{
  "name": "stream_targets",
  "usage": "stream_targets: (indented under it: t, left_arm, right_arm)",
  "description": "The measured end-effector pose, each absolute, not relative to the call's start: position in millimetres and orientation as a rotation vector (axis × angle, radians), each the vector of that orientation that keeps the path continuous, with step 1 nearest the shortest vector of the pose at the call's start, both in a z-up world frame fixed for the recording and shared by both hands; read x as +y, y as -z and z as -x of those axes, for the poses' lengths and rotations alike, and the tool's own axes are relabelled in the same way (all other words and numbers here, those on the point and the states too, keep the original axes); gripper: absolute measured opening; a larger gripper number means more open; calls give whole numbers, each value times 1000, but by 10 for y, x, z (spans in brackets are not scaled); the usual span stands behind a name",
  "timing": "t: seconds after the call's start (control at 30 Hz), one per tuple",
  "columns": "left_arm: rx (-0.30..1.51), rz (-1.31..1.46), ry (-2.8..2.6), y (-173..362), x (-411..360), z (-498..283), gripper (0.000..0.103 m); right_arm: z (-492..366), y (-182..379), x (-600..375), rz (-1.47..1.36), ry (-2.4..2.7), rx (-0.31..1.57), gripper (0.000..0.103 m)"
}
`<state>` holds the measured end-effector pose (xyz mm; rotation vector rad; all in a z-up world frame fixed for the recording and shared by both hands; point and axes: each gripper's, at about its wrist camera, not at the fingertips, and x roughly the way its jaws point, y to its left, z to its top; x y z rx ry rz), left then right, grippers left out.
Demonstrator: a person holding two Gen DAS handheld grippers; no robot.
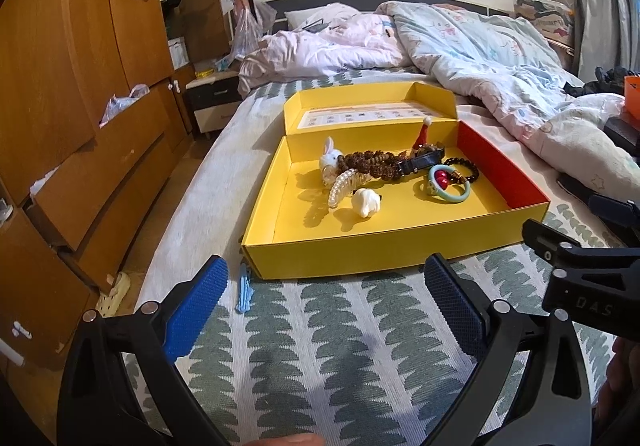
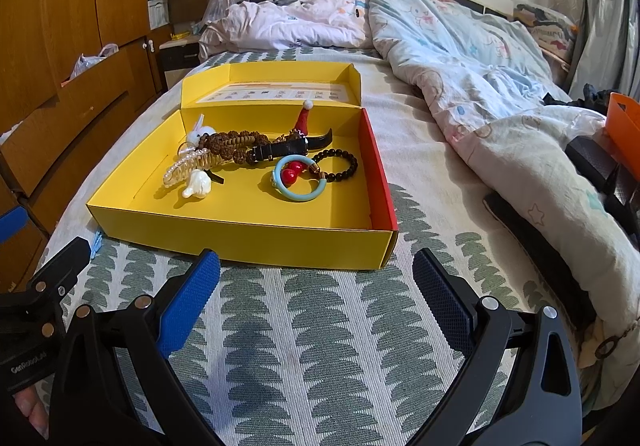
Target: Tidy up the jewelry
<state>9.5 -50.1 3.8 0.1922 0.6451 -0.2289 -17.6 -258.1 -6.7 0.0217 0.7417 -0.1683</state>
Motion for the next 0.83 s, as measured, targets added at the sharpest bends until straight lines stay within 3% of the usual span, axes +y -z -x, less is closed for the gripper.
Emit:
stream_targets:
  t: [0.83]
  left_arm:
    - [651,-191,229,-71,-545,-116,97]
  right_arm:
    - [176,64,-2608,-10,172,737,97]
